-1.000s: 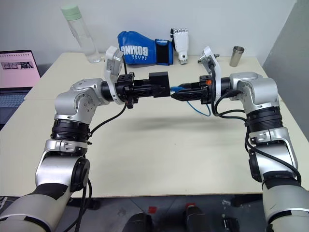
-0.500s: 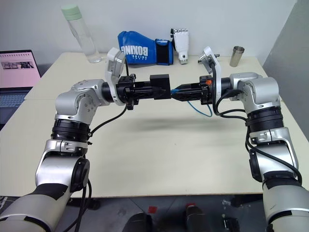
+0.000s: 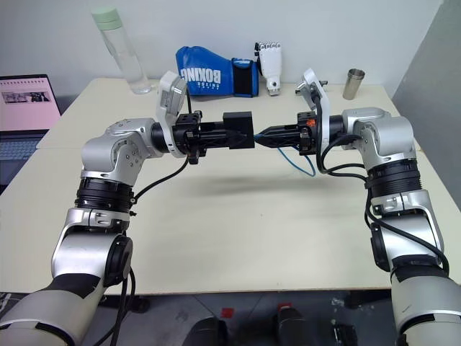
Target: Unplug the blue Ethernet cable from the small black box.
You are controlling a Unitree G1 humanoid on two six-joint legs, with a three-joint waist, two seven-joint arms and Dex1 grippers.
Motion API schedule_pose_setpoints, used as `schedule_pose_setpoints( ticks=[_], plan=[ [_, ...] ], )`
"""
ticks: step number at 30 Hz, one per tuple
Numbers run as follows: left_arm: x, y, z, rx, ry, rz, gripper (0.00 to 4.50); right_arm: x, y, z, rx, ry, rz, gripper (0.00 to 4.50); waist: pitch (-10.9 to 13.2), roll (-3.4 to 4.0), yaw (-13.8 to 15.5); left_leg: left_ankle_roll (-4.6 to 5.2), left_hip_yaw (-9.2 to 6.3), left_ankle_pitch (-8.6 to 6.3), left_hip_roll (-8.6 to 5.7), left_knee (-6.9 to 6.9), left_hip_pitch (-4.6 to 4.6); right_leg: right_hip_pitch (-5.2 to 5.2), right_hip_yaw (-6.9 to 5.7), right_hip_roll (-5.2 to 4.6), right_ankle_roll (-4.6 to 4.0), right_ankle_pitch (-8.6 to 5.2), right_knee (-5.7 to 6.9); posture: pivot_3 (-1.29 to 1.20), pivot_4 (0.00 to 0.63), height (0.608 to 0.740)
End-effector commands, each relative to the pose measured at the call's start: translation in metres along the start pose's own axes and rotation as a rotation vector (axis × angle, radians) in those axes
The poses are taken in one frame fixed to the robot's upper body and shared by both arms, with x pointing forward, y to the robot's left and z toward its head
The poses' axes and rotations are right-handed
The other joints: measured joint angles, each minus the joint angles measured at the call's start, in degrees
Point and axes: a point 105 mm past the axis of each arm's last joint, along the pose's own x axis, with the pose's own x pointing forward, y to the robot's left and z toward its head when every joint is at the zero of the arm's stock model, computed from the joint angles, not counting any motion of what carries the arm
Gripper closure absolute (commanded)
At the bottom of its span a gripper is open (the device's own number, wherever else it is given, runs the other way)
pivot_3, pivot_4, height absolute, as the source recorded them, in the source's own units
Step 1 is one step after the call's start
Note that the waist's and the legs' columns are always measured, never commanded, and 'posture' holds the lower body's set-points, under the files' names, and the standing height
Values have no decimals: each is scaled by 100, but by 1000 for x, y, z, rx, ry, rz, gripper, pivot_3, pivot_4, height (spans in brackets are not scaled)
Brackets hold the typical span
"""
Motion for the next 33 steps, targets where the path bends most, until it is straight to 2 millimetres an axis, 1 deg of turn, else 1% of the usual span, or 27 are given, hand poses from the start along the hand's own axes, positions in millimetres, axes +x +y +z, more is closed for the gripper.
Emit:
schedule_pose_setpoints(
  ticks=[1, 6, 10, 12, 15, 18, 20, 22, 23, 25, 27, 29, 33],
  plan=[
    [0, -4, 11, 55, -17, -9, 3713, -1, 2, 18, -59, -19, -9, 4411, 0, 0, -1, 0, 0, 0, 0, 0, 0, 0, 0, 0, 0, 0, 0, 0, 150, 740],
    [1, -5, 10, 53, -11, -13, 3713, -6, 1, 19, -53, -20, -21, 4411, 0, 0, 0, 0, 0, 0, 0, 0, 0, 0, 0, 0, 0, 0, 0, 0, 150, 740],
    [-7, -5, 9, 54, 10, -4, 3713, -36, 4, 13, -26, 9, -68, 4411, 1, 2, 17, 0, -1, 0, 0, 0, -1, 0, -1, 0, 0, 0, -1, 0, 150, 740],
    [-12, -6, 8, 53, 20, 2, 3713, -45, 6, 9, -10, 19, -86, 4411, 1, 2, 39, 0, -1, 0, 0, 0, -3, 0, -1, 0, 0, 0, -4, 0, 150, 740],
    [-16, -6, 7, 52, 26, 9, 3713, -53, 5, 3, 16, 22, -122, 4411, 1, 2, 38, 1, 1, 0, 0, -2, -1, 0, 2, -1, 1, 0, -6, 0, 150, 740],
    [-16, -6, 5, 51, 30, 15, 3713, -54, -2, -7, 21, 10, -179, 4411, 2, 2, 16, 1, 0, -1, 0, 0, 1, -1, 1, 1, 1, -1, 1, 0, 150, 740],
    [-16, -5, 3, 53, 32, 25, 3713, -52, -15, -24, -58, 60, -285, 4411, 1, 2, 3, 1, 0, 0, 0, 0, 2, -1, 2, 3, 1, -1, 3, 0, 150, 740],
    [-17, -3, 2, 50, 26, 46, 3713, -51, -30, -50, -179, 168, -422, 4411, 1, 2, 5, 1, -5, 0, 1, -1, 0, 0, 0, 3, 1, -1, 0, 0, 150, 740],
    [-18, -3, 1, 47, 22, 52, 3713, -51, -33, -57, -213, 196, -454, 4411, 1, 2, 4, 1, -4, -1, 1, -1, -1, 0, 0, 3, 2, -1, -2, 0, 150, 740],
    [-19, -3, -1, 39, 15, 67, 3713, -46, -35, -72, -199, 170, -492, 4411, 1, 2, 3, 0, -1, 0, 0, -1, -2, 0, 3, 2, 4, -3, -4, 0, 150, 740],
    [-21, -5, -5, 36, 20, 78, 3713, -43, -36, -96, -235, 197, -544, 4411, 1, 2, 5, -1, 1, 1, 0, -2, -3, -3, 6, 1, 4, -3, -2, 0, 150, 740],
    [-22, -6, -7, 33, 21, 87, 3713, -41, -35, -113, -262, 219, -577, 4411, 1, 2, 6, -8, -1, 4, 2, 0, -3, -2, 5, 1, 4, -3, 0, 0, 150, 740],
    [-25, -8, -8, 27, 21, 109, 3713, -36, -29, -131, -209, 208, -608, 4411, 1, 2, 7, -19, 1, 11, 1, 1, -1, -2, 6, 1, 4, -3, 4, 0, 150, 740]
  ],
)
